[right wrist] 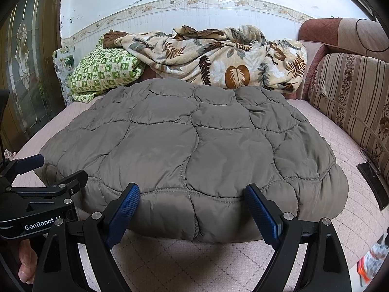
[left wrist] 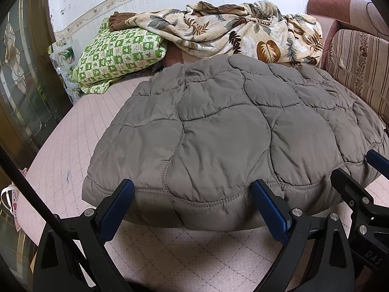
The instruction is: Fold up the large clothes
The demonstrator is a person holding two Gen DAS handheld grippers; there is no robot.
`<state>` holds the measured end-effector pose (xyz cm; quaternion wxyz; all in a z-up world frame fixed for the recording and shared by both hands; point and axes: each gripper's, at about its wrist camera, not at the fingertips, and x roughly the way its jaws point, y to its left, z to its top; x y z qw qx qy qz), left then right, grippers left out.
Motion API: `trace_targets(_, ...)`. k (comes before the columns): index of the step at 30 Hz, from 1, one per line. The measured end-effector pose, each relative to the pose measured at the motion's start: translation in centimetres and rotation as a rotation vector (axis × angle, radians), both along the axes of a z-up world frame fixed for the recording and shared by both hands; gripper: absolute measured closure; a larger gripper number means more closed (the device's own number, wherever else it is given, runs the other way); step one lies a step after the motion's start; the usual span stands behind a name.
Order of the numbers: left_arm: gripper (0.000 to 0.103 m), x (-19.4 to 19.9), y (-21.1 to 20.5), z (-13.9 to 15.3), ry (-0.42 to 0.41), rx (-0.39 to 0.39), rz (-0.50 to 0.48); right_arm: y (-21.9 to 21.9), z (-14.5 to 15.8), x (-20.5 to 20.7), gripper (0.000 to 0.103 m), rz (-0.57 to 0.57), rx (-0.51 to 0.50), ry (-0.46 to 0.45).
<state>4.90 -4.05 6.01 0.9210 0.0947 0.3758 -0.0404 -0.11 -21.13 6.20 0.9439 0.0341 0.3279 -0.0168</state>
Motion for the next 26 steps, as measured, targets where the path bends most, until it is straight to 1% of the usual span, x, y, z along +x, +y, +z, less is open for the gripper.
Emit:
trace_targets(13, 0.006, 0.13, 0.14, -0.10, 0.016, -0.005, -0.002, -0.01, 0.05, -0.02, 0.012, -0.001, -0.001, -0.002)
trace_targets(18, 0.006, 0.47, 0.49, -0.11, 0.038, -0.033, -0.005, -0.02, 0.16, -0.03, 0.012, 0.000, 0.000, -0.003)
trace_targets(26, 0.006, -0.43, -0.01, 0.38, -0.006, 0.009, -0.022, -0.13, 0.82, 0.07, 0.012, -0.008, 0.001, -0.013)
